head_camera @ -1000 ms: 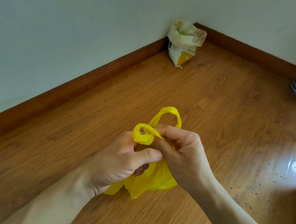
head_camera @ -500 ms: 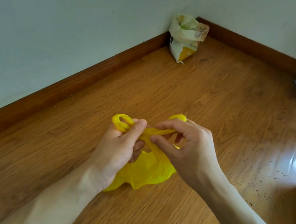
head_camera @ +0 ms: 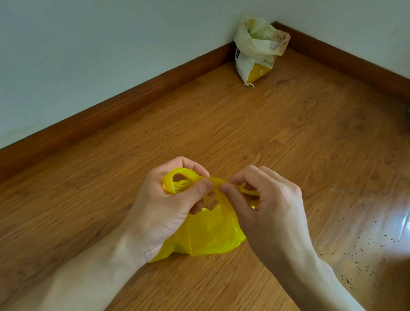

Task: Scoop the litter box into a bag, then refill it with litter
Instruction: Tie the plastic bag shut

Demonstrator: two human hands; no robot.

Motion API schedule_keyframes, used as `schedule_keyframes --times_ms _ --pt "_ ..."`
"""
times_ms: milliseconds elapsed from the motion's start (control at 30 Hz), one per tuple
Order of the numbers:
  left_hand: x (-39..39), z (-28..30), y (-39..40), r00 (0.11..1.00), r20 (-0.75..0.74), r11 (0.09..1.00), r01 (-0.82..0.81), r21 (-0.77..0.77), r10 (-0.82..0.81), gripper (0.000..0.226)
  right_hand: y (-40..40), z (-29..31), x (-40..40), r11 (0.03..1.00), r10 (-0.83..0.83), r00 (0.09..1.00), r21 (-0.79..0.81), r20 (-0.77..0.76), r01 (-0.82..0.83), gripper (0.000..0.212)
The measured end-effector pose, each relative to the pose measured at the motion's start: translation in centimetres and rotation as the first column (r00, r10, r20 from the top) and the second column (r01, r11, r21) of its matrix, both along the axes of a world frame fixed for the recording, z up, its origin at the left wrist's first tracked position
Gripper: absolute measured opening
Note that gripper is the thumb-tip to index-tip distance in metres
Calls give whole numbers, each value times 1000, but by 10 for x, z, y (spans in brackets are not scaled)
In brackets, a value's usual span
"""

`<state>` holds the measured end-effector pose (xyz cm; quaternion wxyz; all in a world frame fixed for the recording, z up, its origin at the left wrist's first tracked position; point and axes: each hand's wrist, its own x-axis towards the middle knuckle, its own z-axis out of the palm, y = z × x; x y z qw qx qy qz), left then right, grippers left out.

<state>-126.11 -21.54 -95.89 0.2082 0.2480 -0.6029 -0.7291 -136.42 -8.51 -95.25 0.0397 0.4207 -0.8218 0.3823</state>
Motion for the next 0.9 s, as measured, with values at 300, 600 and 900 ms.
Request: schedule_keyframes --times_ms 300,600,900 --pt "-1 -5 2 985 11 983 -174 -61 175 16 -1 11 13 995 1 859 -83 512 48 18" --pt "2 -1 3 994 -25 993 -111 -51 109 19 2 24 12 982 186 323 -189 928 -20 30" --pt "11 7 3 996 -53 929 44 -367 -68 15 0 16 12 993 64 800 40 597 -109 20"
